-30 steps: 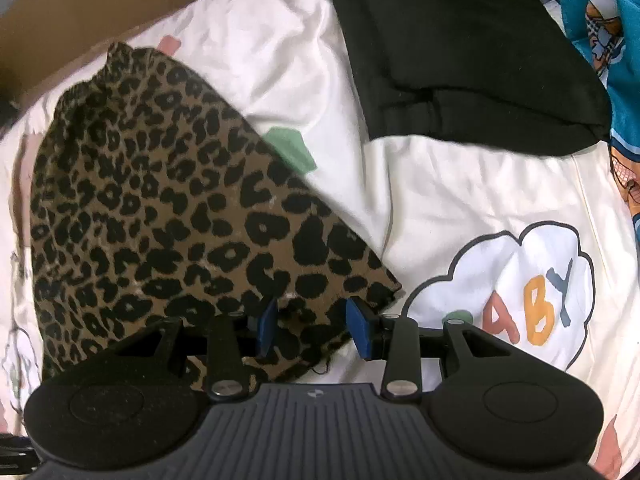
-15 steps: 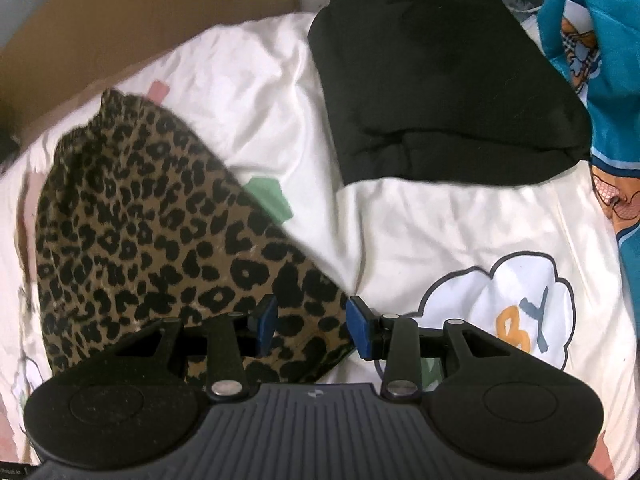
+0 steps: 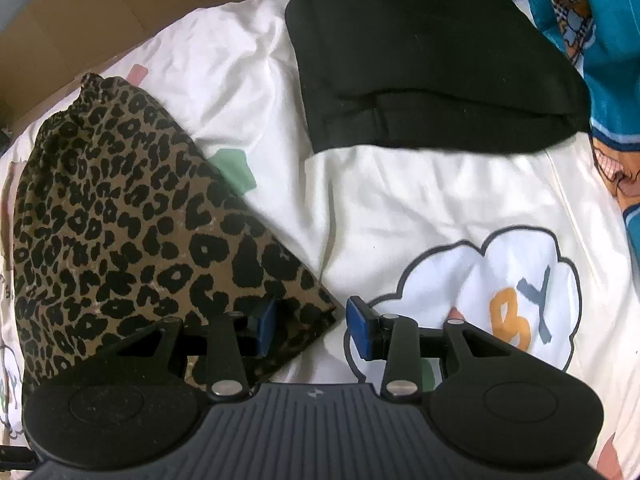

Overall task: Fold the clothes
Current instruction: 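Move both tools to the hem edge of the leopard-print garment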

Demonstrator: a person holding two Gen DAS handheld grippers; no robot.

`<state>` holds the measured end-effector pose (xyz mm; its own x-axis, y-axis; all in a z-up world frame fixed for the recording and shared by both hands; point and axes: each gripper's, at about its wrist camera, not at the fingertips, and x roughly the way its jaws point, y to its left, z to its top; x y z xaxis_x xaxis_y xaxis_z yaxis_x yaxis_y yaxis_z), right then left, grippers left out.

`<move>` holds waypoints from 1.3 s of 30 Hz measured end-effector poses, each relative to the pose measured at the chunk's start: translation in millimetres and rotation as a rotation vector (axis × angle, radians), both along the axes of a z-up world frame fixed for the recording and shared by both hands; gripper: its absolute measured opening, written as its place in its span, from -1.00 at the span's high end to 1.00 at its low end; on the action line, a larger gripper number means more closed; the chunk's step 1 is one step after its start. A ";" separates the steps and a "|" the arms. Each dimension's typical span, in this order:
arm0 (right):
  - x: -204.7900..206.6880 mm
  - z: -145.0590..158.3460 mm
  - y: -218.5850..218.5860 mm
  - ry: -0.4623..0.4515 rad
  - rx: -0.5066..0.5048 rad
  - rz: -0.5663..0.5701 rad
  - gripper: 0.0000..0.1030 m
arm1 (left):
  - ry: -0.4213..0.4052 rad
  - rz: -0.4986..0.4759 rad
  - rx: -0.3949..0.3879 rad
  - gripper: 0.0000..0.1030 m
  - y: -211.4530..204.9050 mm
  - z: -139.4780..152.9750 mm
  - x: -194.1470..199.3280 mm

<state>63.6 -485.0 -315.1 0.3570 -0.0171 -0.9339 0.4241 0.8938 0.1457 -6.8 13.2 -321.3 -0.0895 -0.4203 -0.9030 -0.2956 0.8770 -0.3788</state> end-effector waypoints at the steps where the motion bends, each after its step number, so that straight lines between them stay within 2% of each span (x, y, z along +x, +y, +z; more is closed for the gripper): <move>1: -1.2 -0.5 -0.1 -0.002 0.003 -0.002 0.12 | -0.002 -0.016 -0.007 0.16 -2.7 -0.9 -3.2; 2: -2.2 -0.6 0.3 -0.003 0.004 -0.003 0.12 | -0.010 -0.045 -0.007 0.24 -6.7 -1.0 -6.4; 5: -4.0 -0.2 1.0 -0.005 0.002 0.002 0.12 | -0.041 -0.131 0.003 0.26 -20.1 1.0 -16.6; 7: -4.4 0.0 1.4 -0.006 -0.001 0.005 0.12 | -0.035 -0.130 -0.014 0.26 -23.0 0.6 -23.6; 13: -3.9 -0.7 1.8 -0.004 -0.002 0.012 0.12 | -0.071 -0.158 0.019 0.21 -30.3 -1.5 -42.9; 16: -3.0 -0.1 1.7 -0.006 -0.005 0.016 0.12 | -0.090 -0.168 0.006 0.19 -33.5 1.6 -57.5; 20: -1.8 4.6 1.0 -0.016 -0.021 0.021 0.12 | -0.113 -0.189 -0.019 0.46 -32.8 6.1 -76.3; 26: -1.4 12.1 -4.6 -0.029 -0.052 0.023 0.12 | -0.142 -0.181 -0.033 0.55 -27.6 17.3 -104.0; 28: -2.0 12.4 -7.3 -0.029 -0.053 0.014 0.12 | -0.132 -0.174 -0.033 0.44 -46.3 36.8 -48.9; 30: -2.6 12.7 -10.1 -0.029 -0.053 0.004 0.12 | -0.130 -0.172 -0.044 0.36 -37.8 11.7 -33.9; 32: -3.2 13.0 -12.8 -0.029 -0.054 -0.006 0.12 | -0.140 -0.170 -0.072 0.16 -42.5 11.8 -38.0; 35: -3.8 12.2 -16.0 -0.029 -0.048 -0.018 0.12 | -0.124 -0.156 -0.104 0.17 -40.1 13.3 -44.5; 39: -4.3 7.9 -18.3 -0.027 -0.020 -0.031 0.12 | -0.122 -0.141 -0.101 0.25 -16.5 -24.3 -3.5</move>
<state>59.2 -503.3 -307.2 0.3808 -0.0473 -0.9234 0.4481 0.8830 0.1395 -10.3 -3.3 -345.6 -0.0463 -0.5001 -0.8647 -0.1193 0.8622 -0.4923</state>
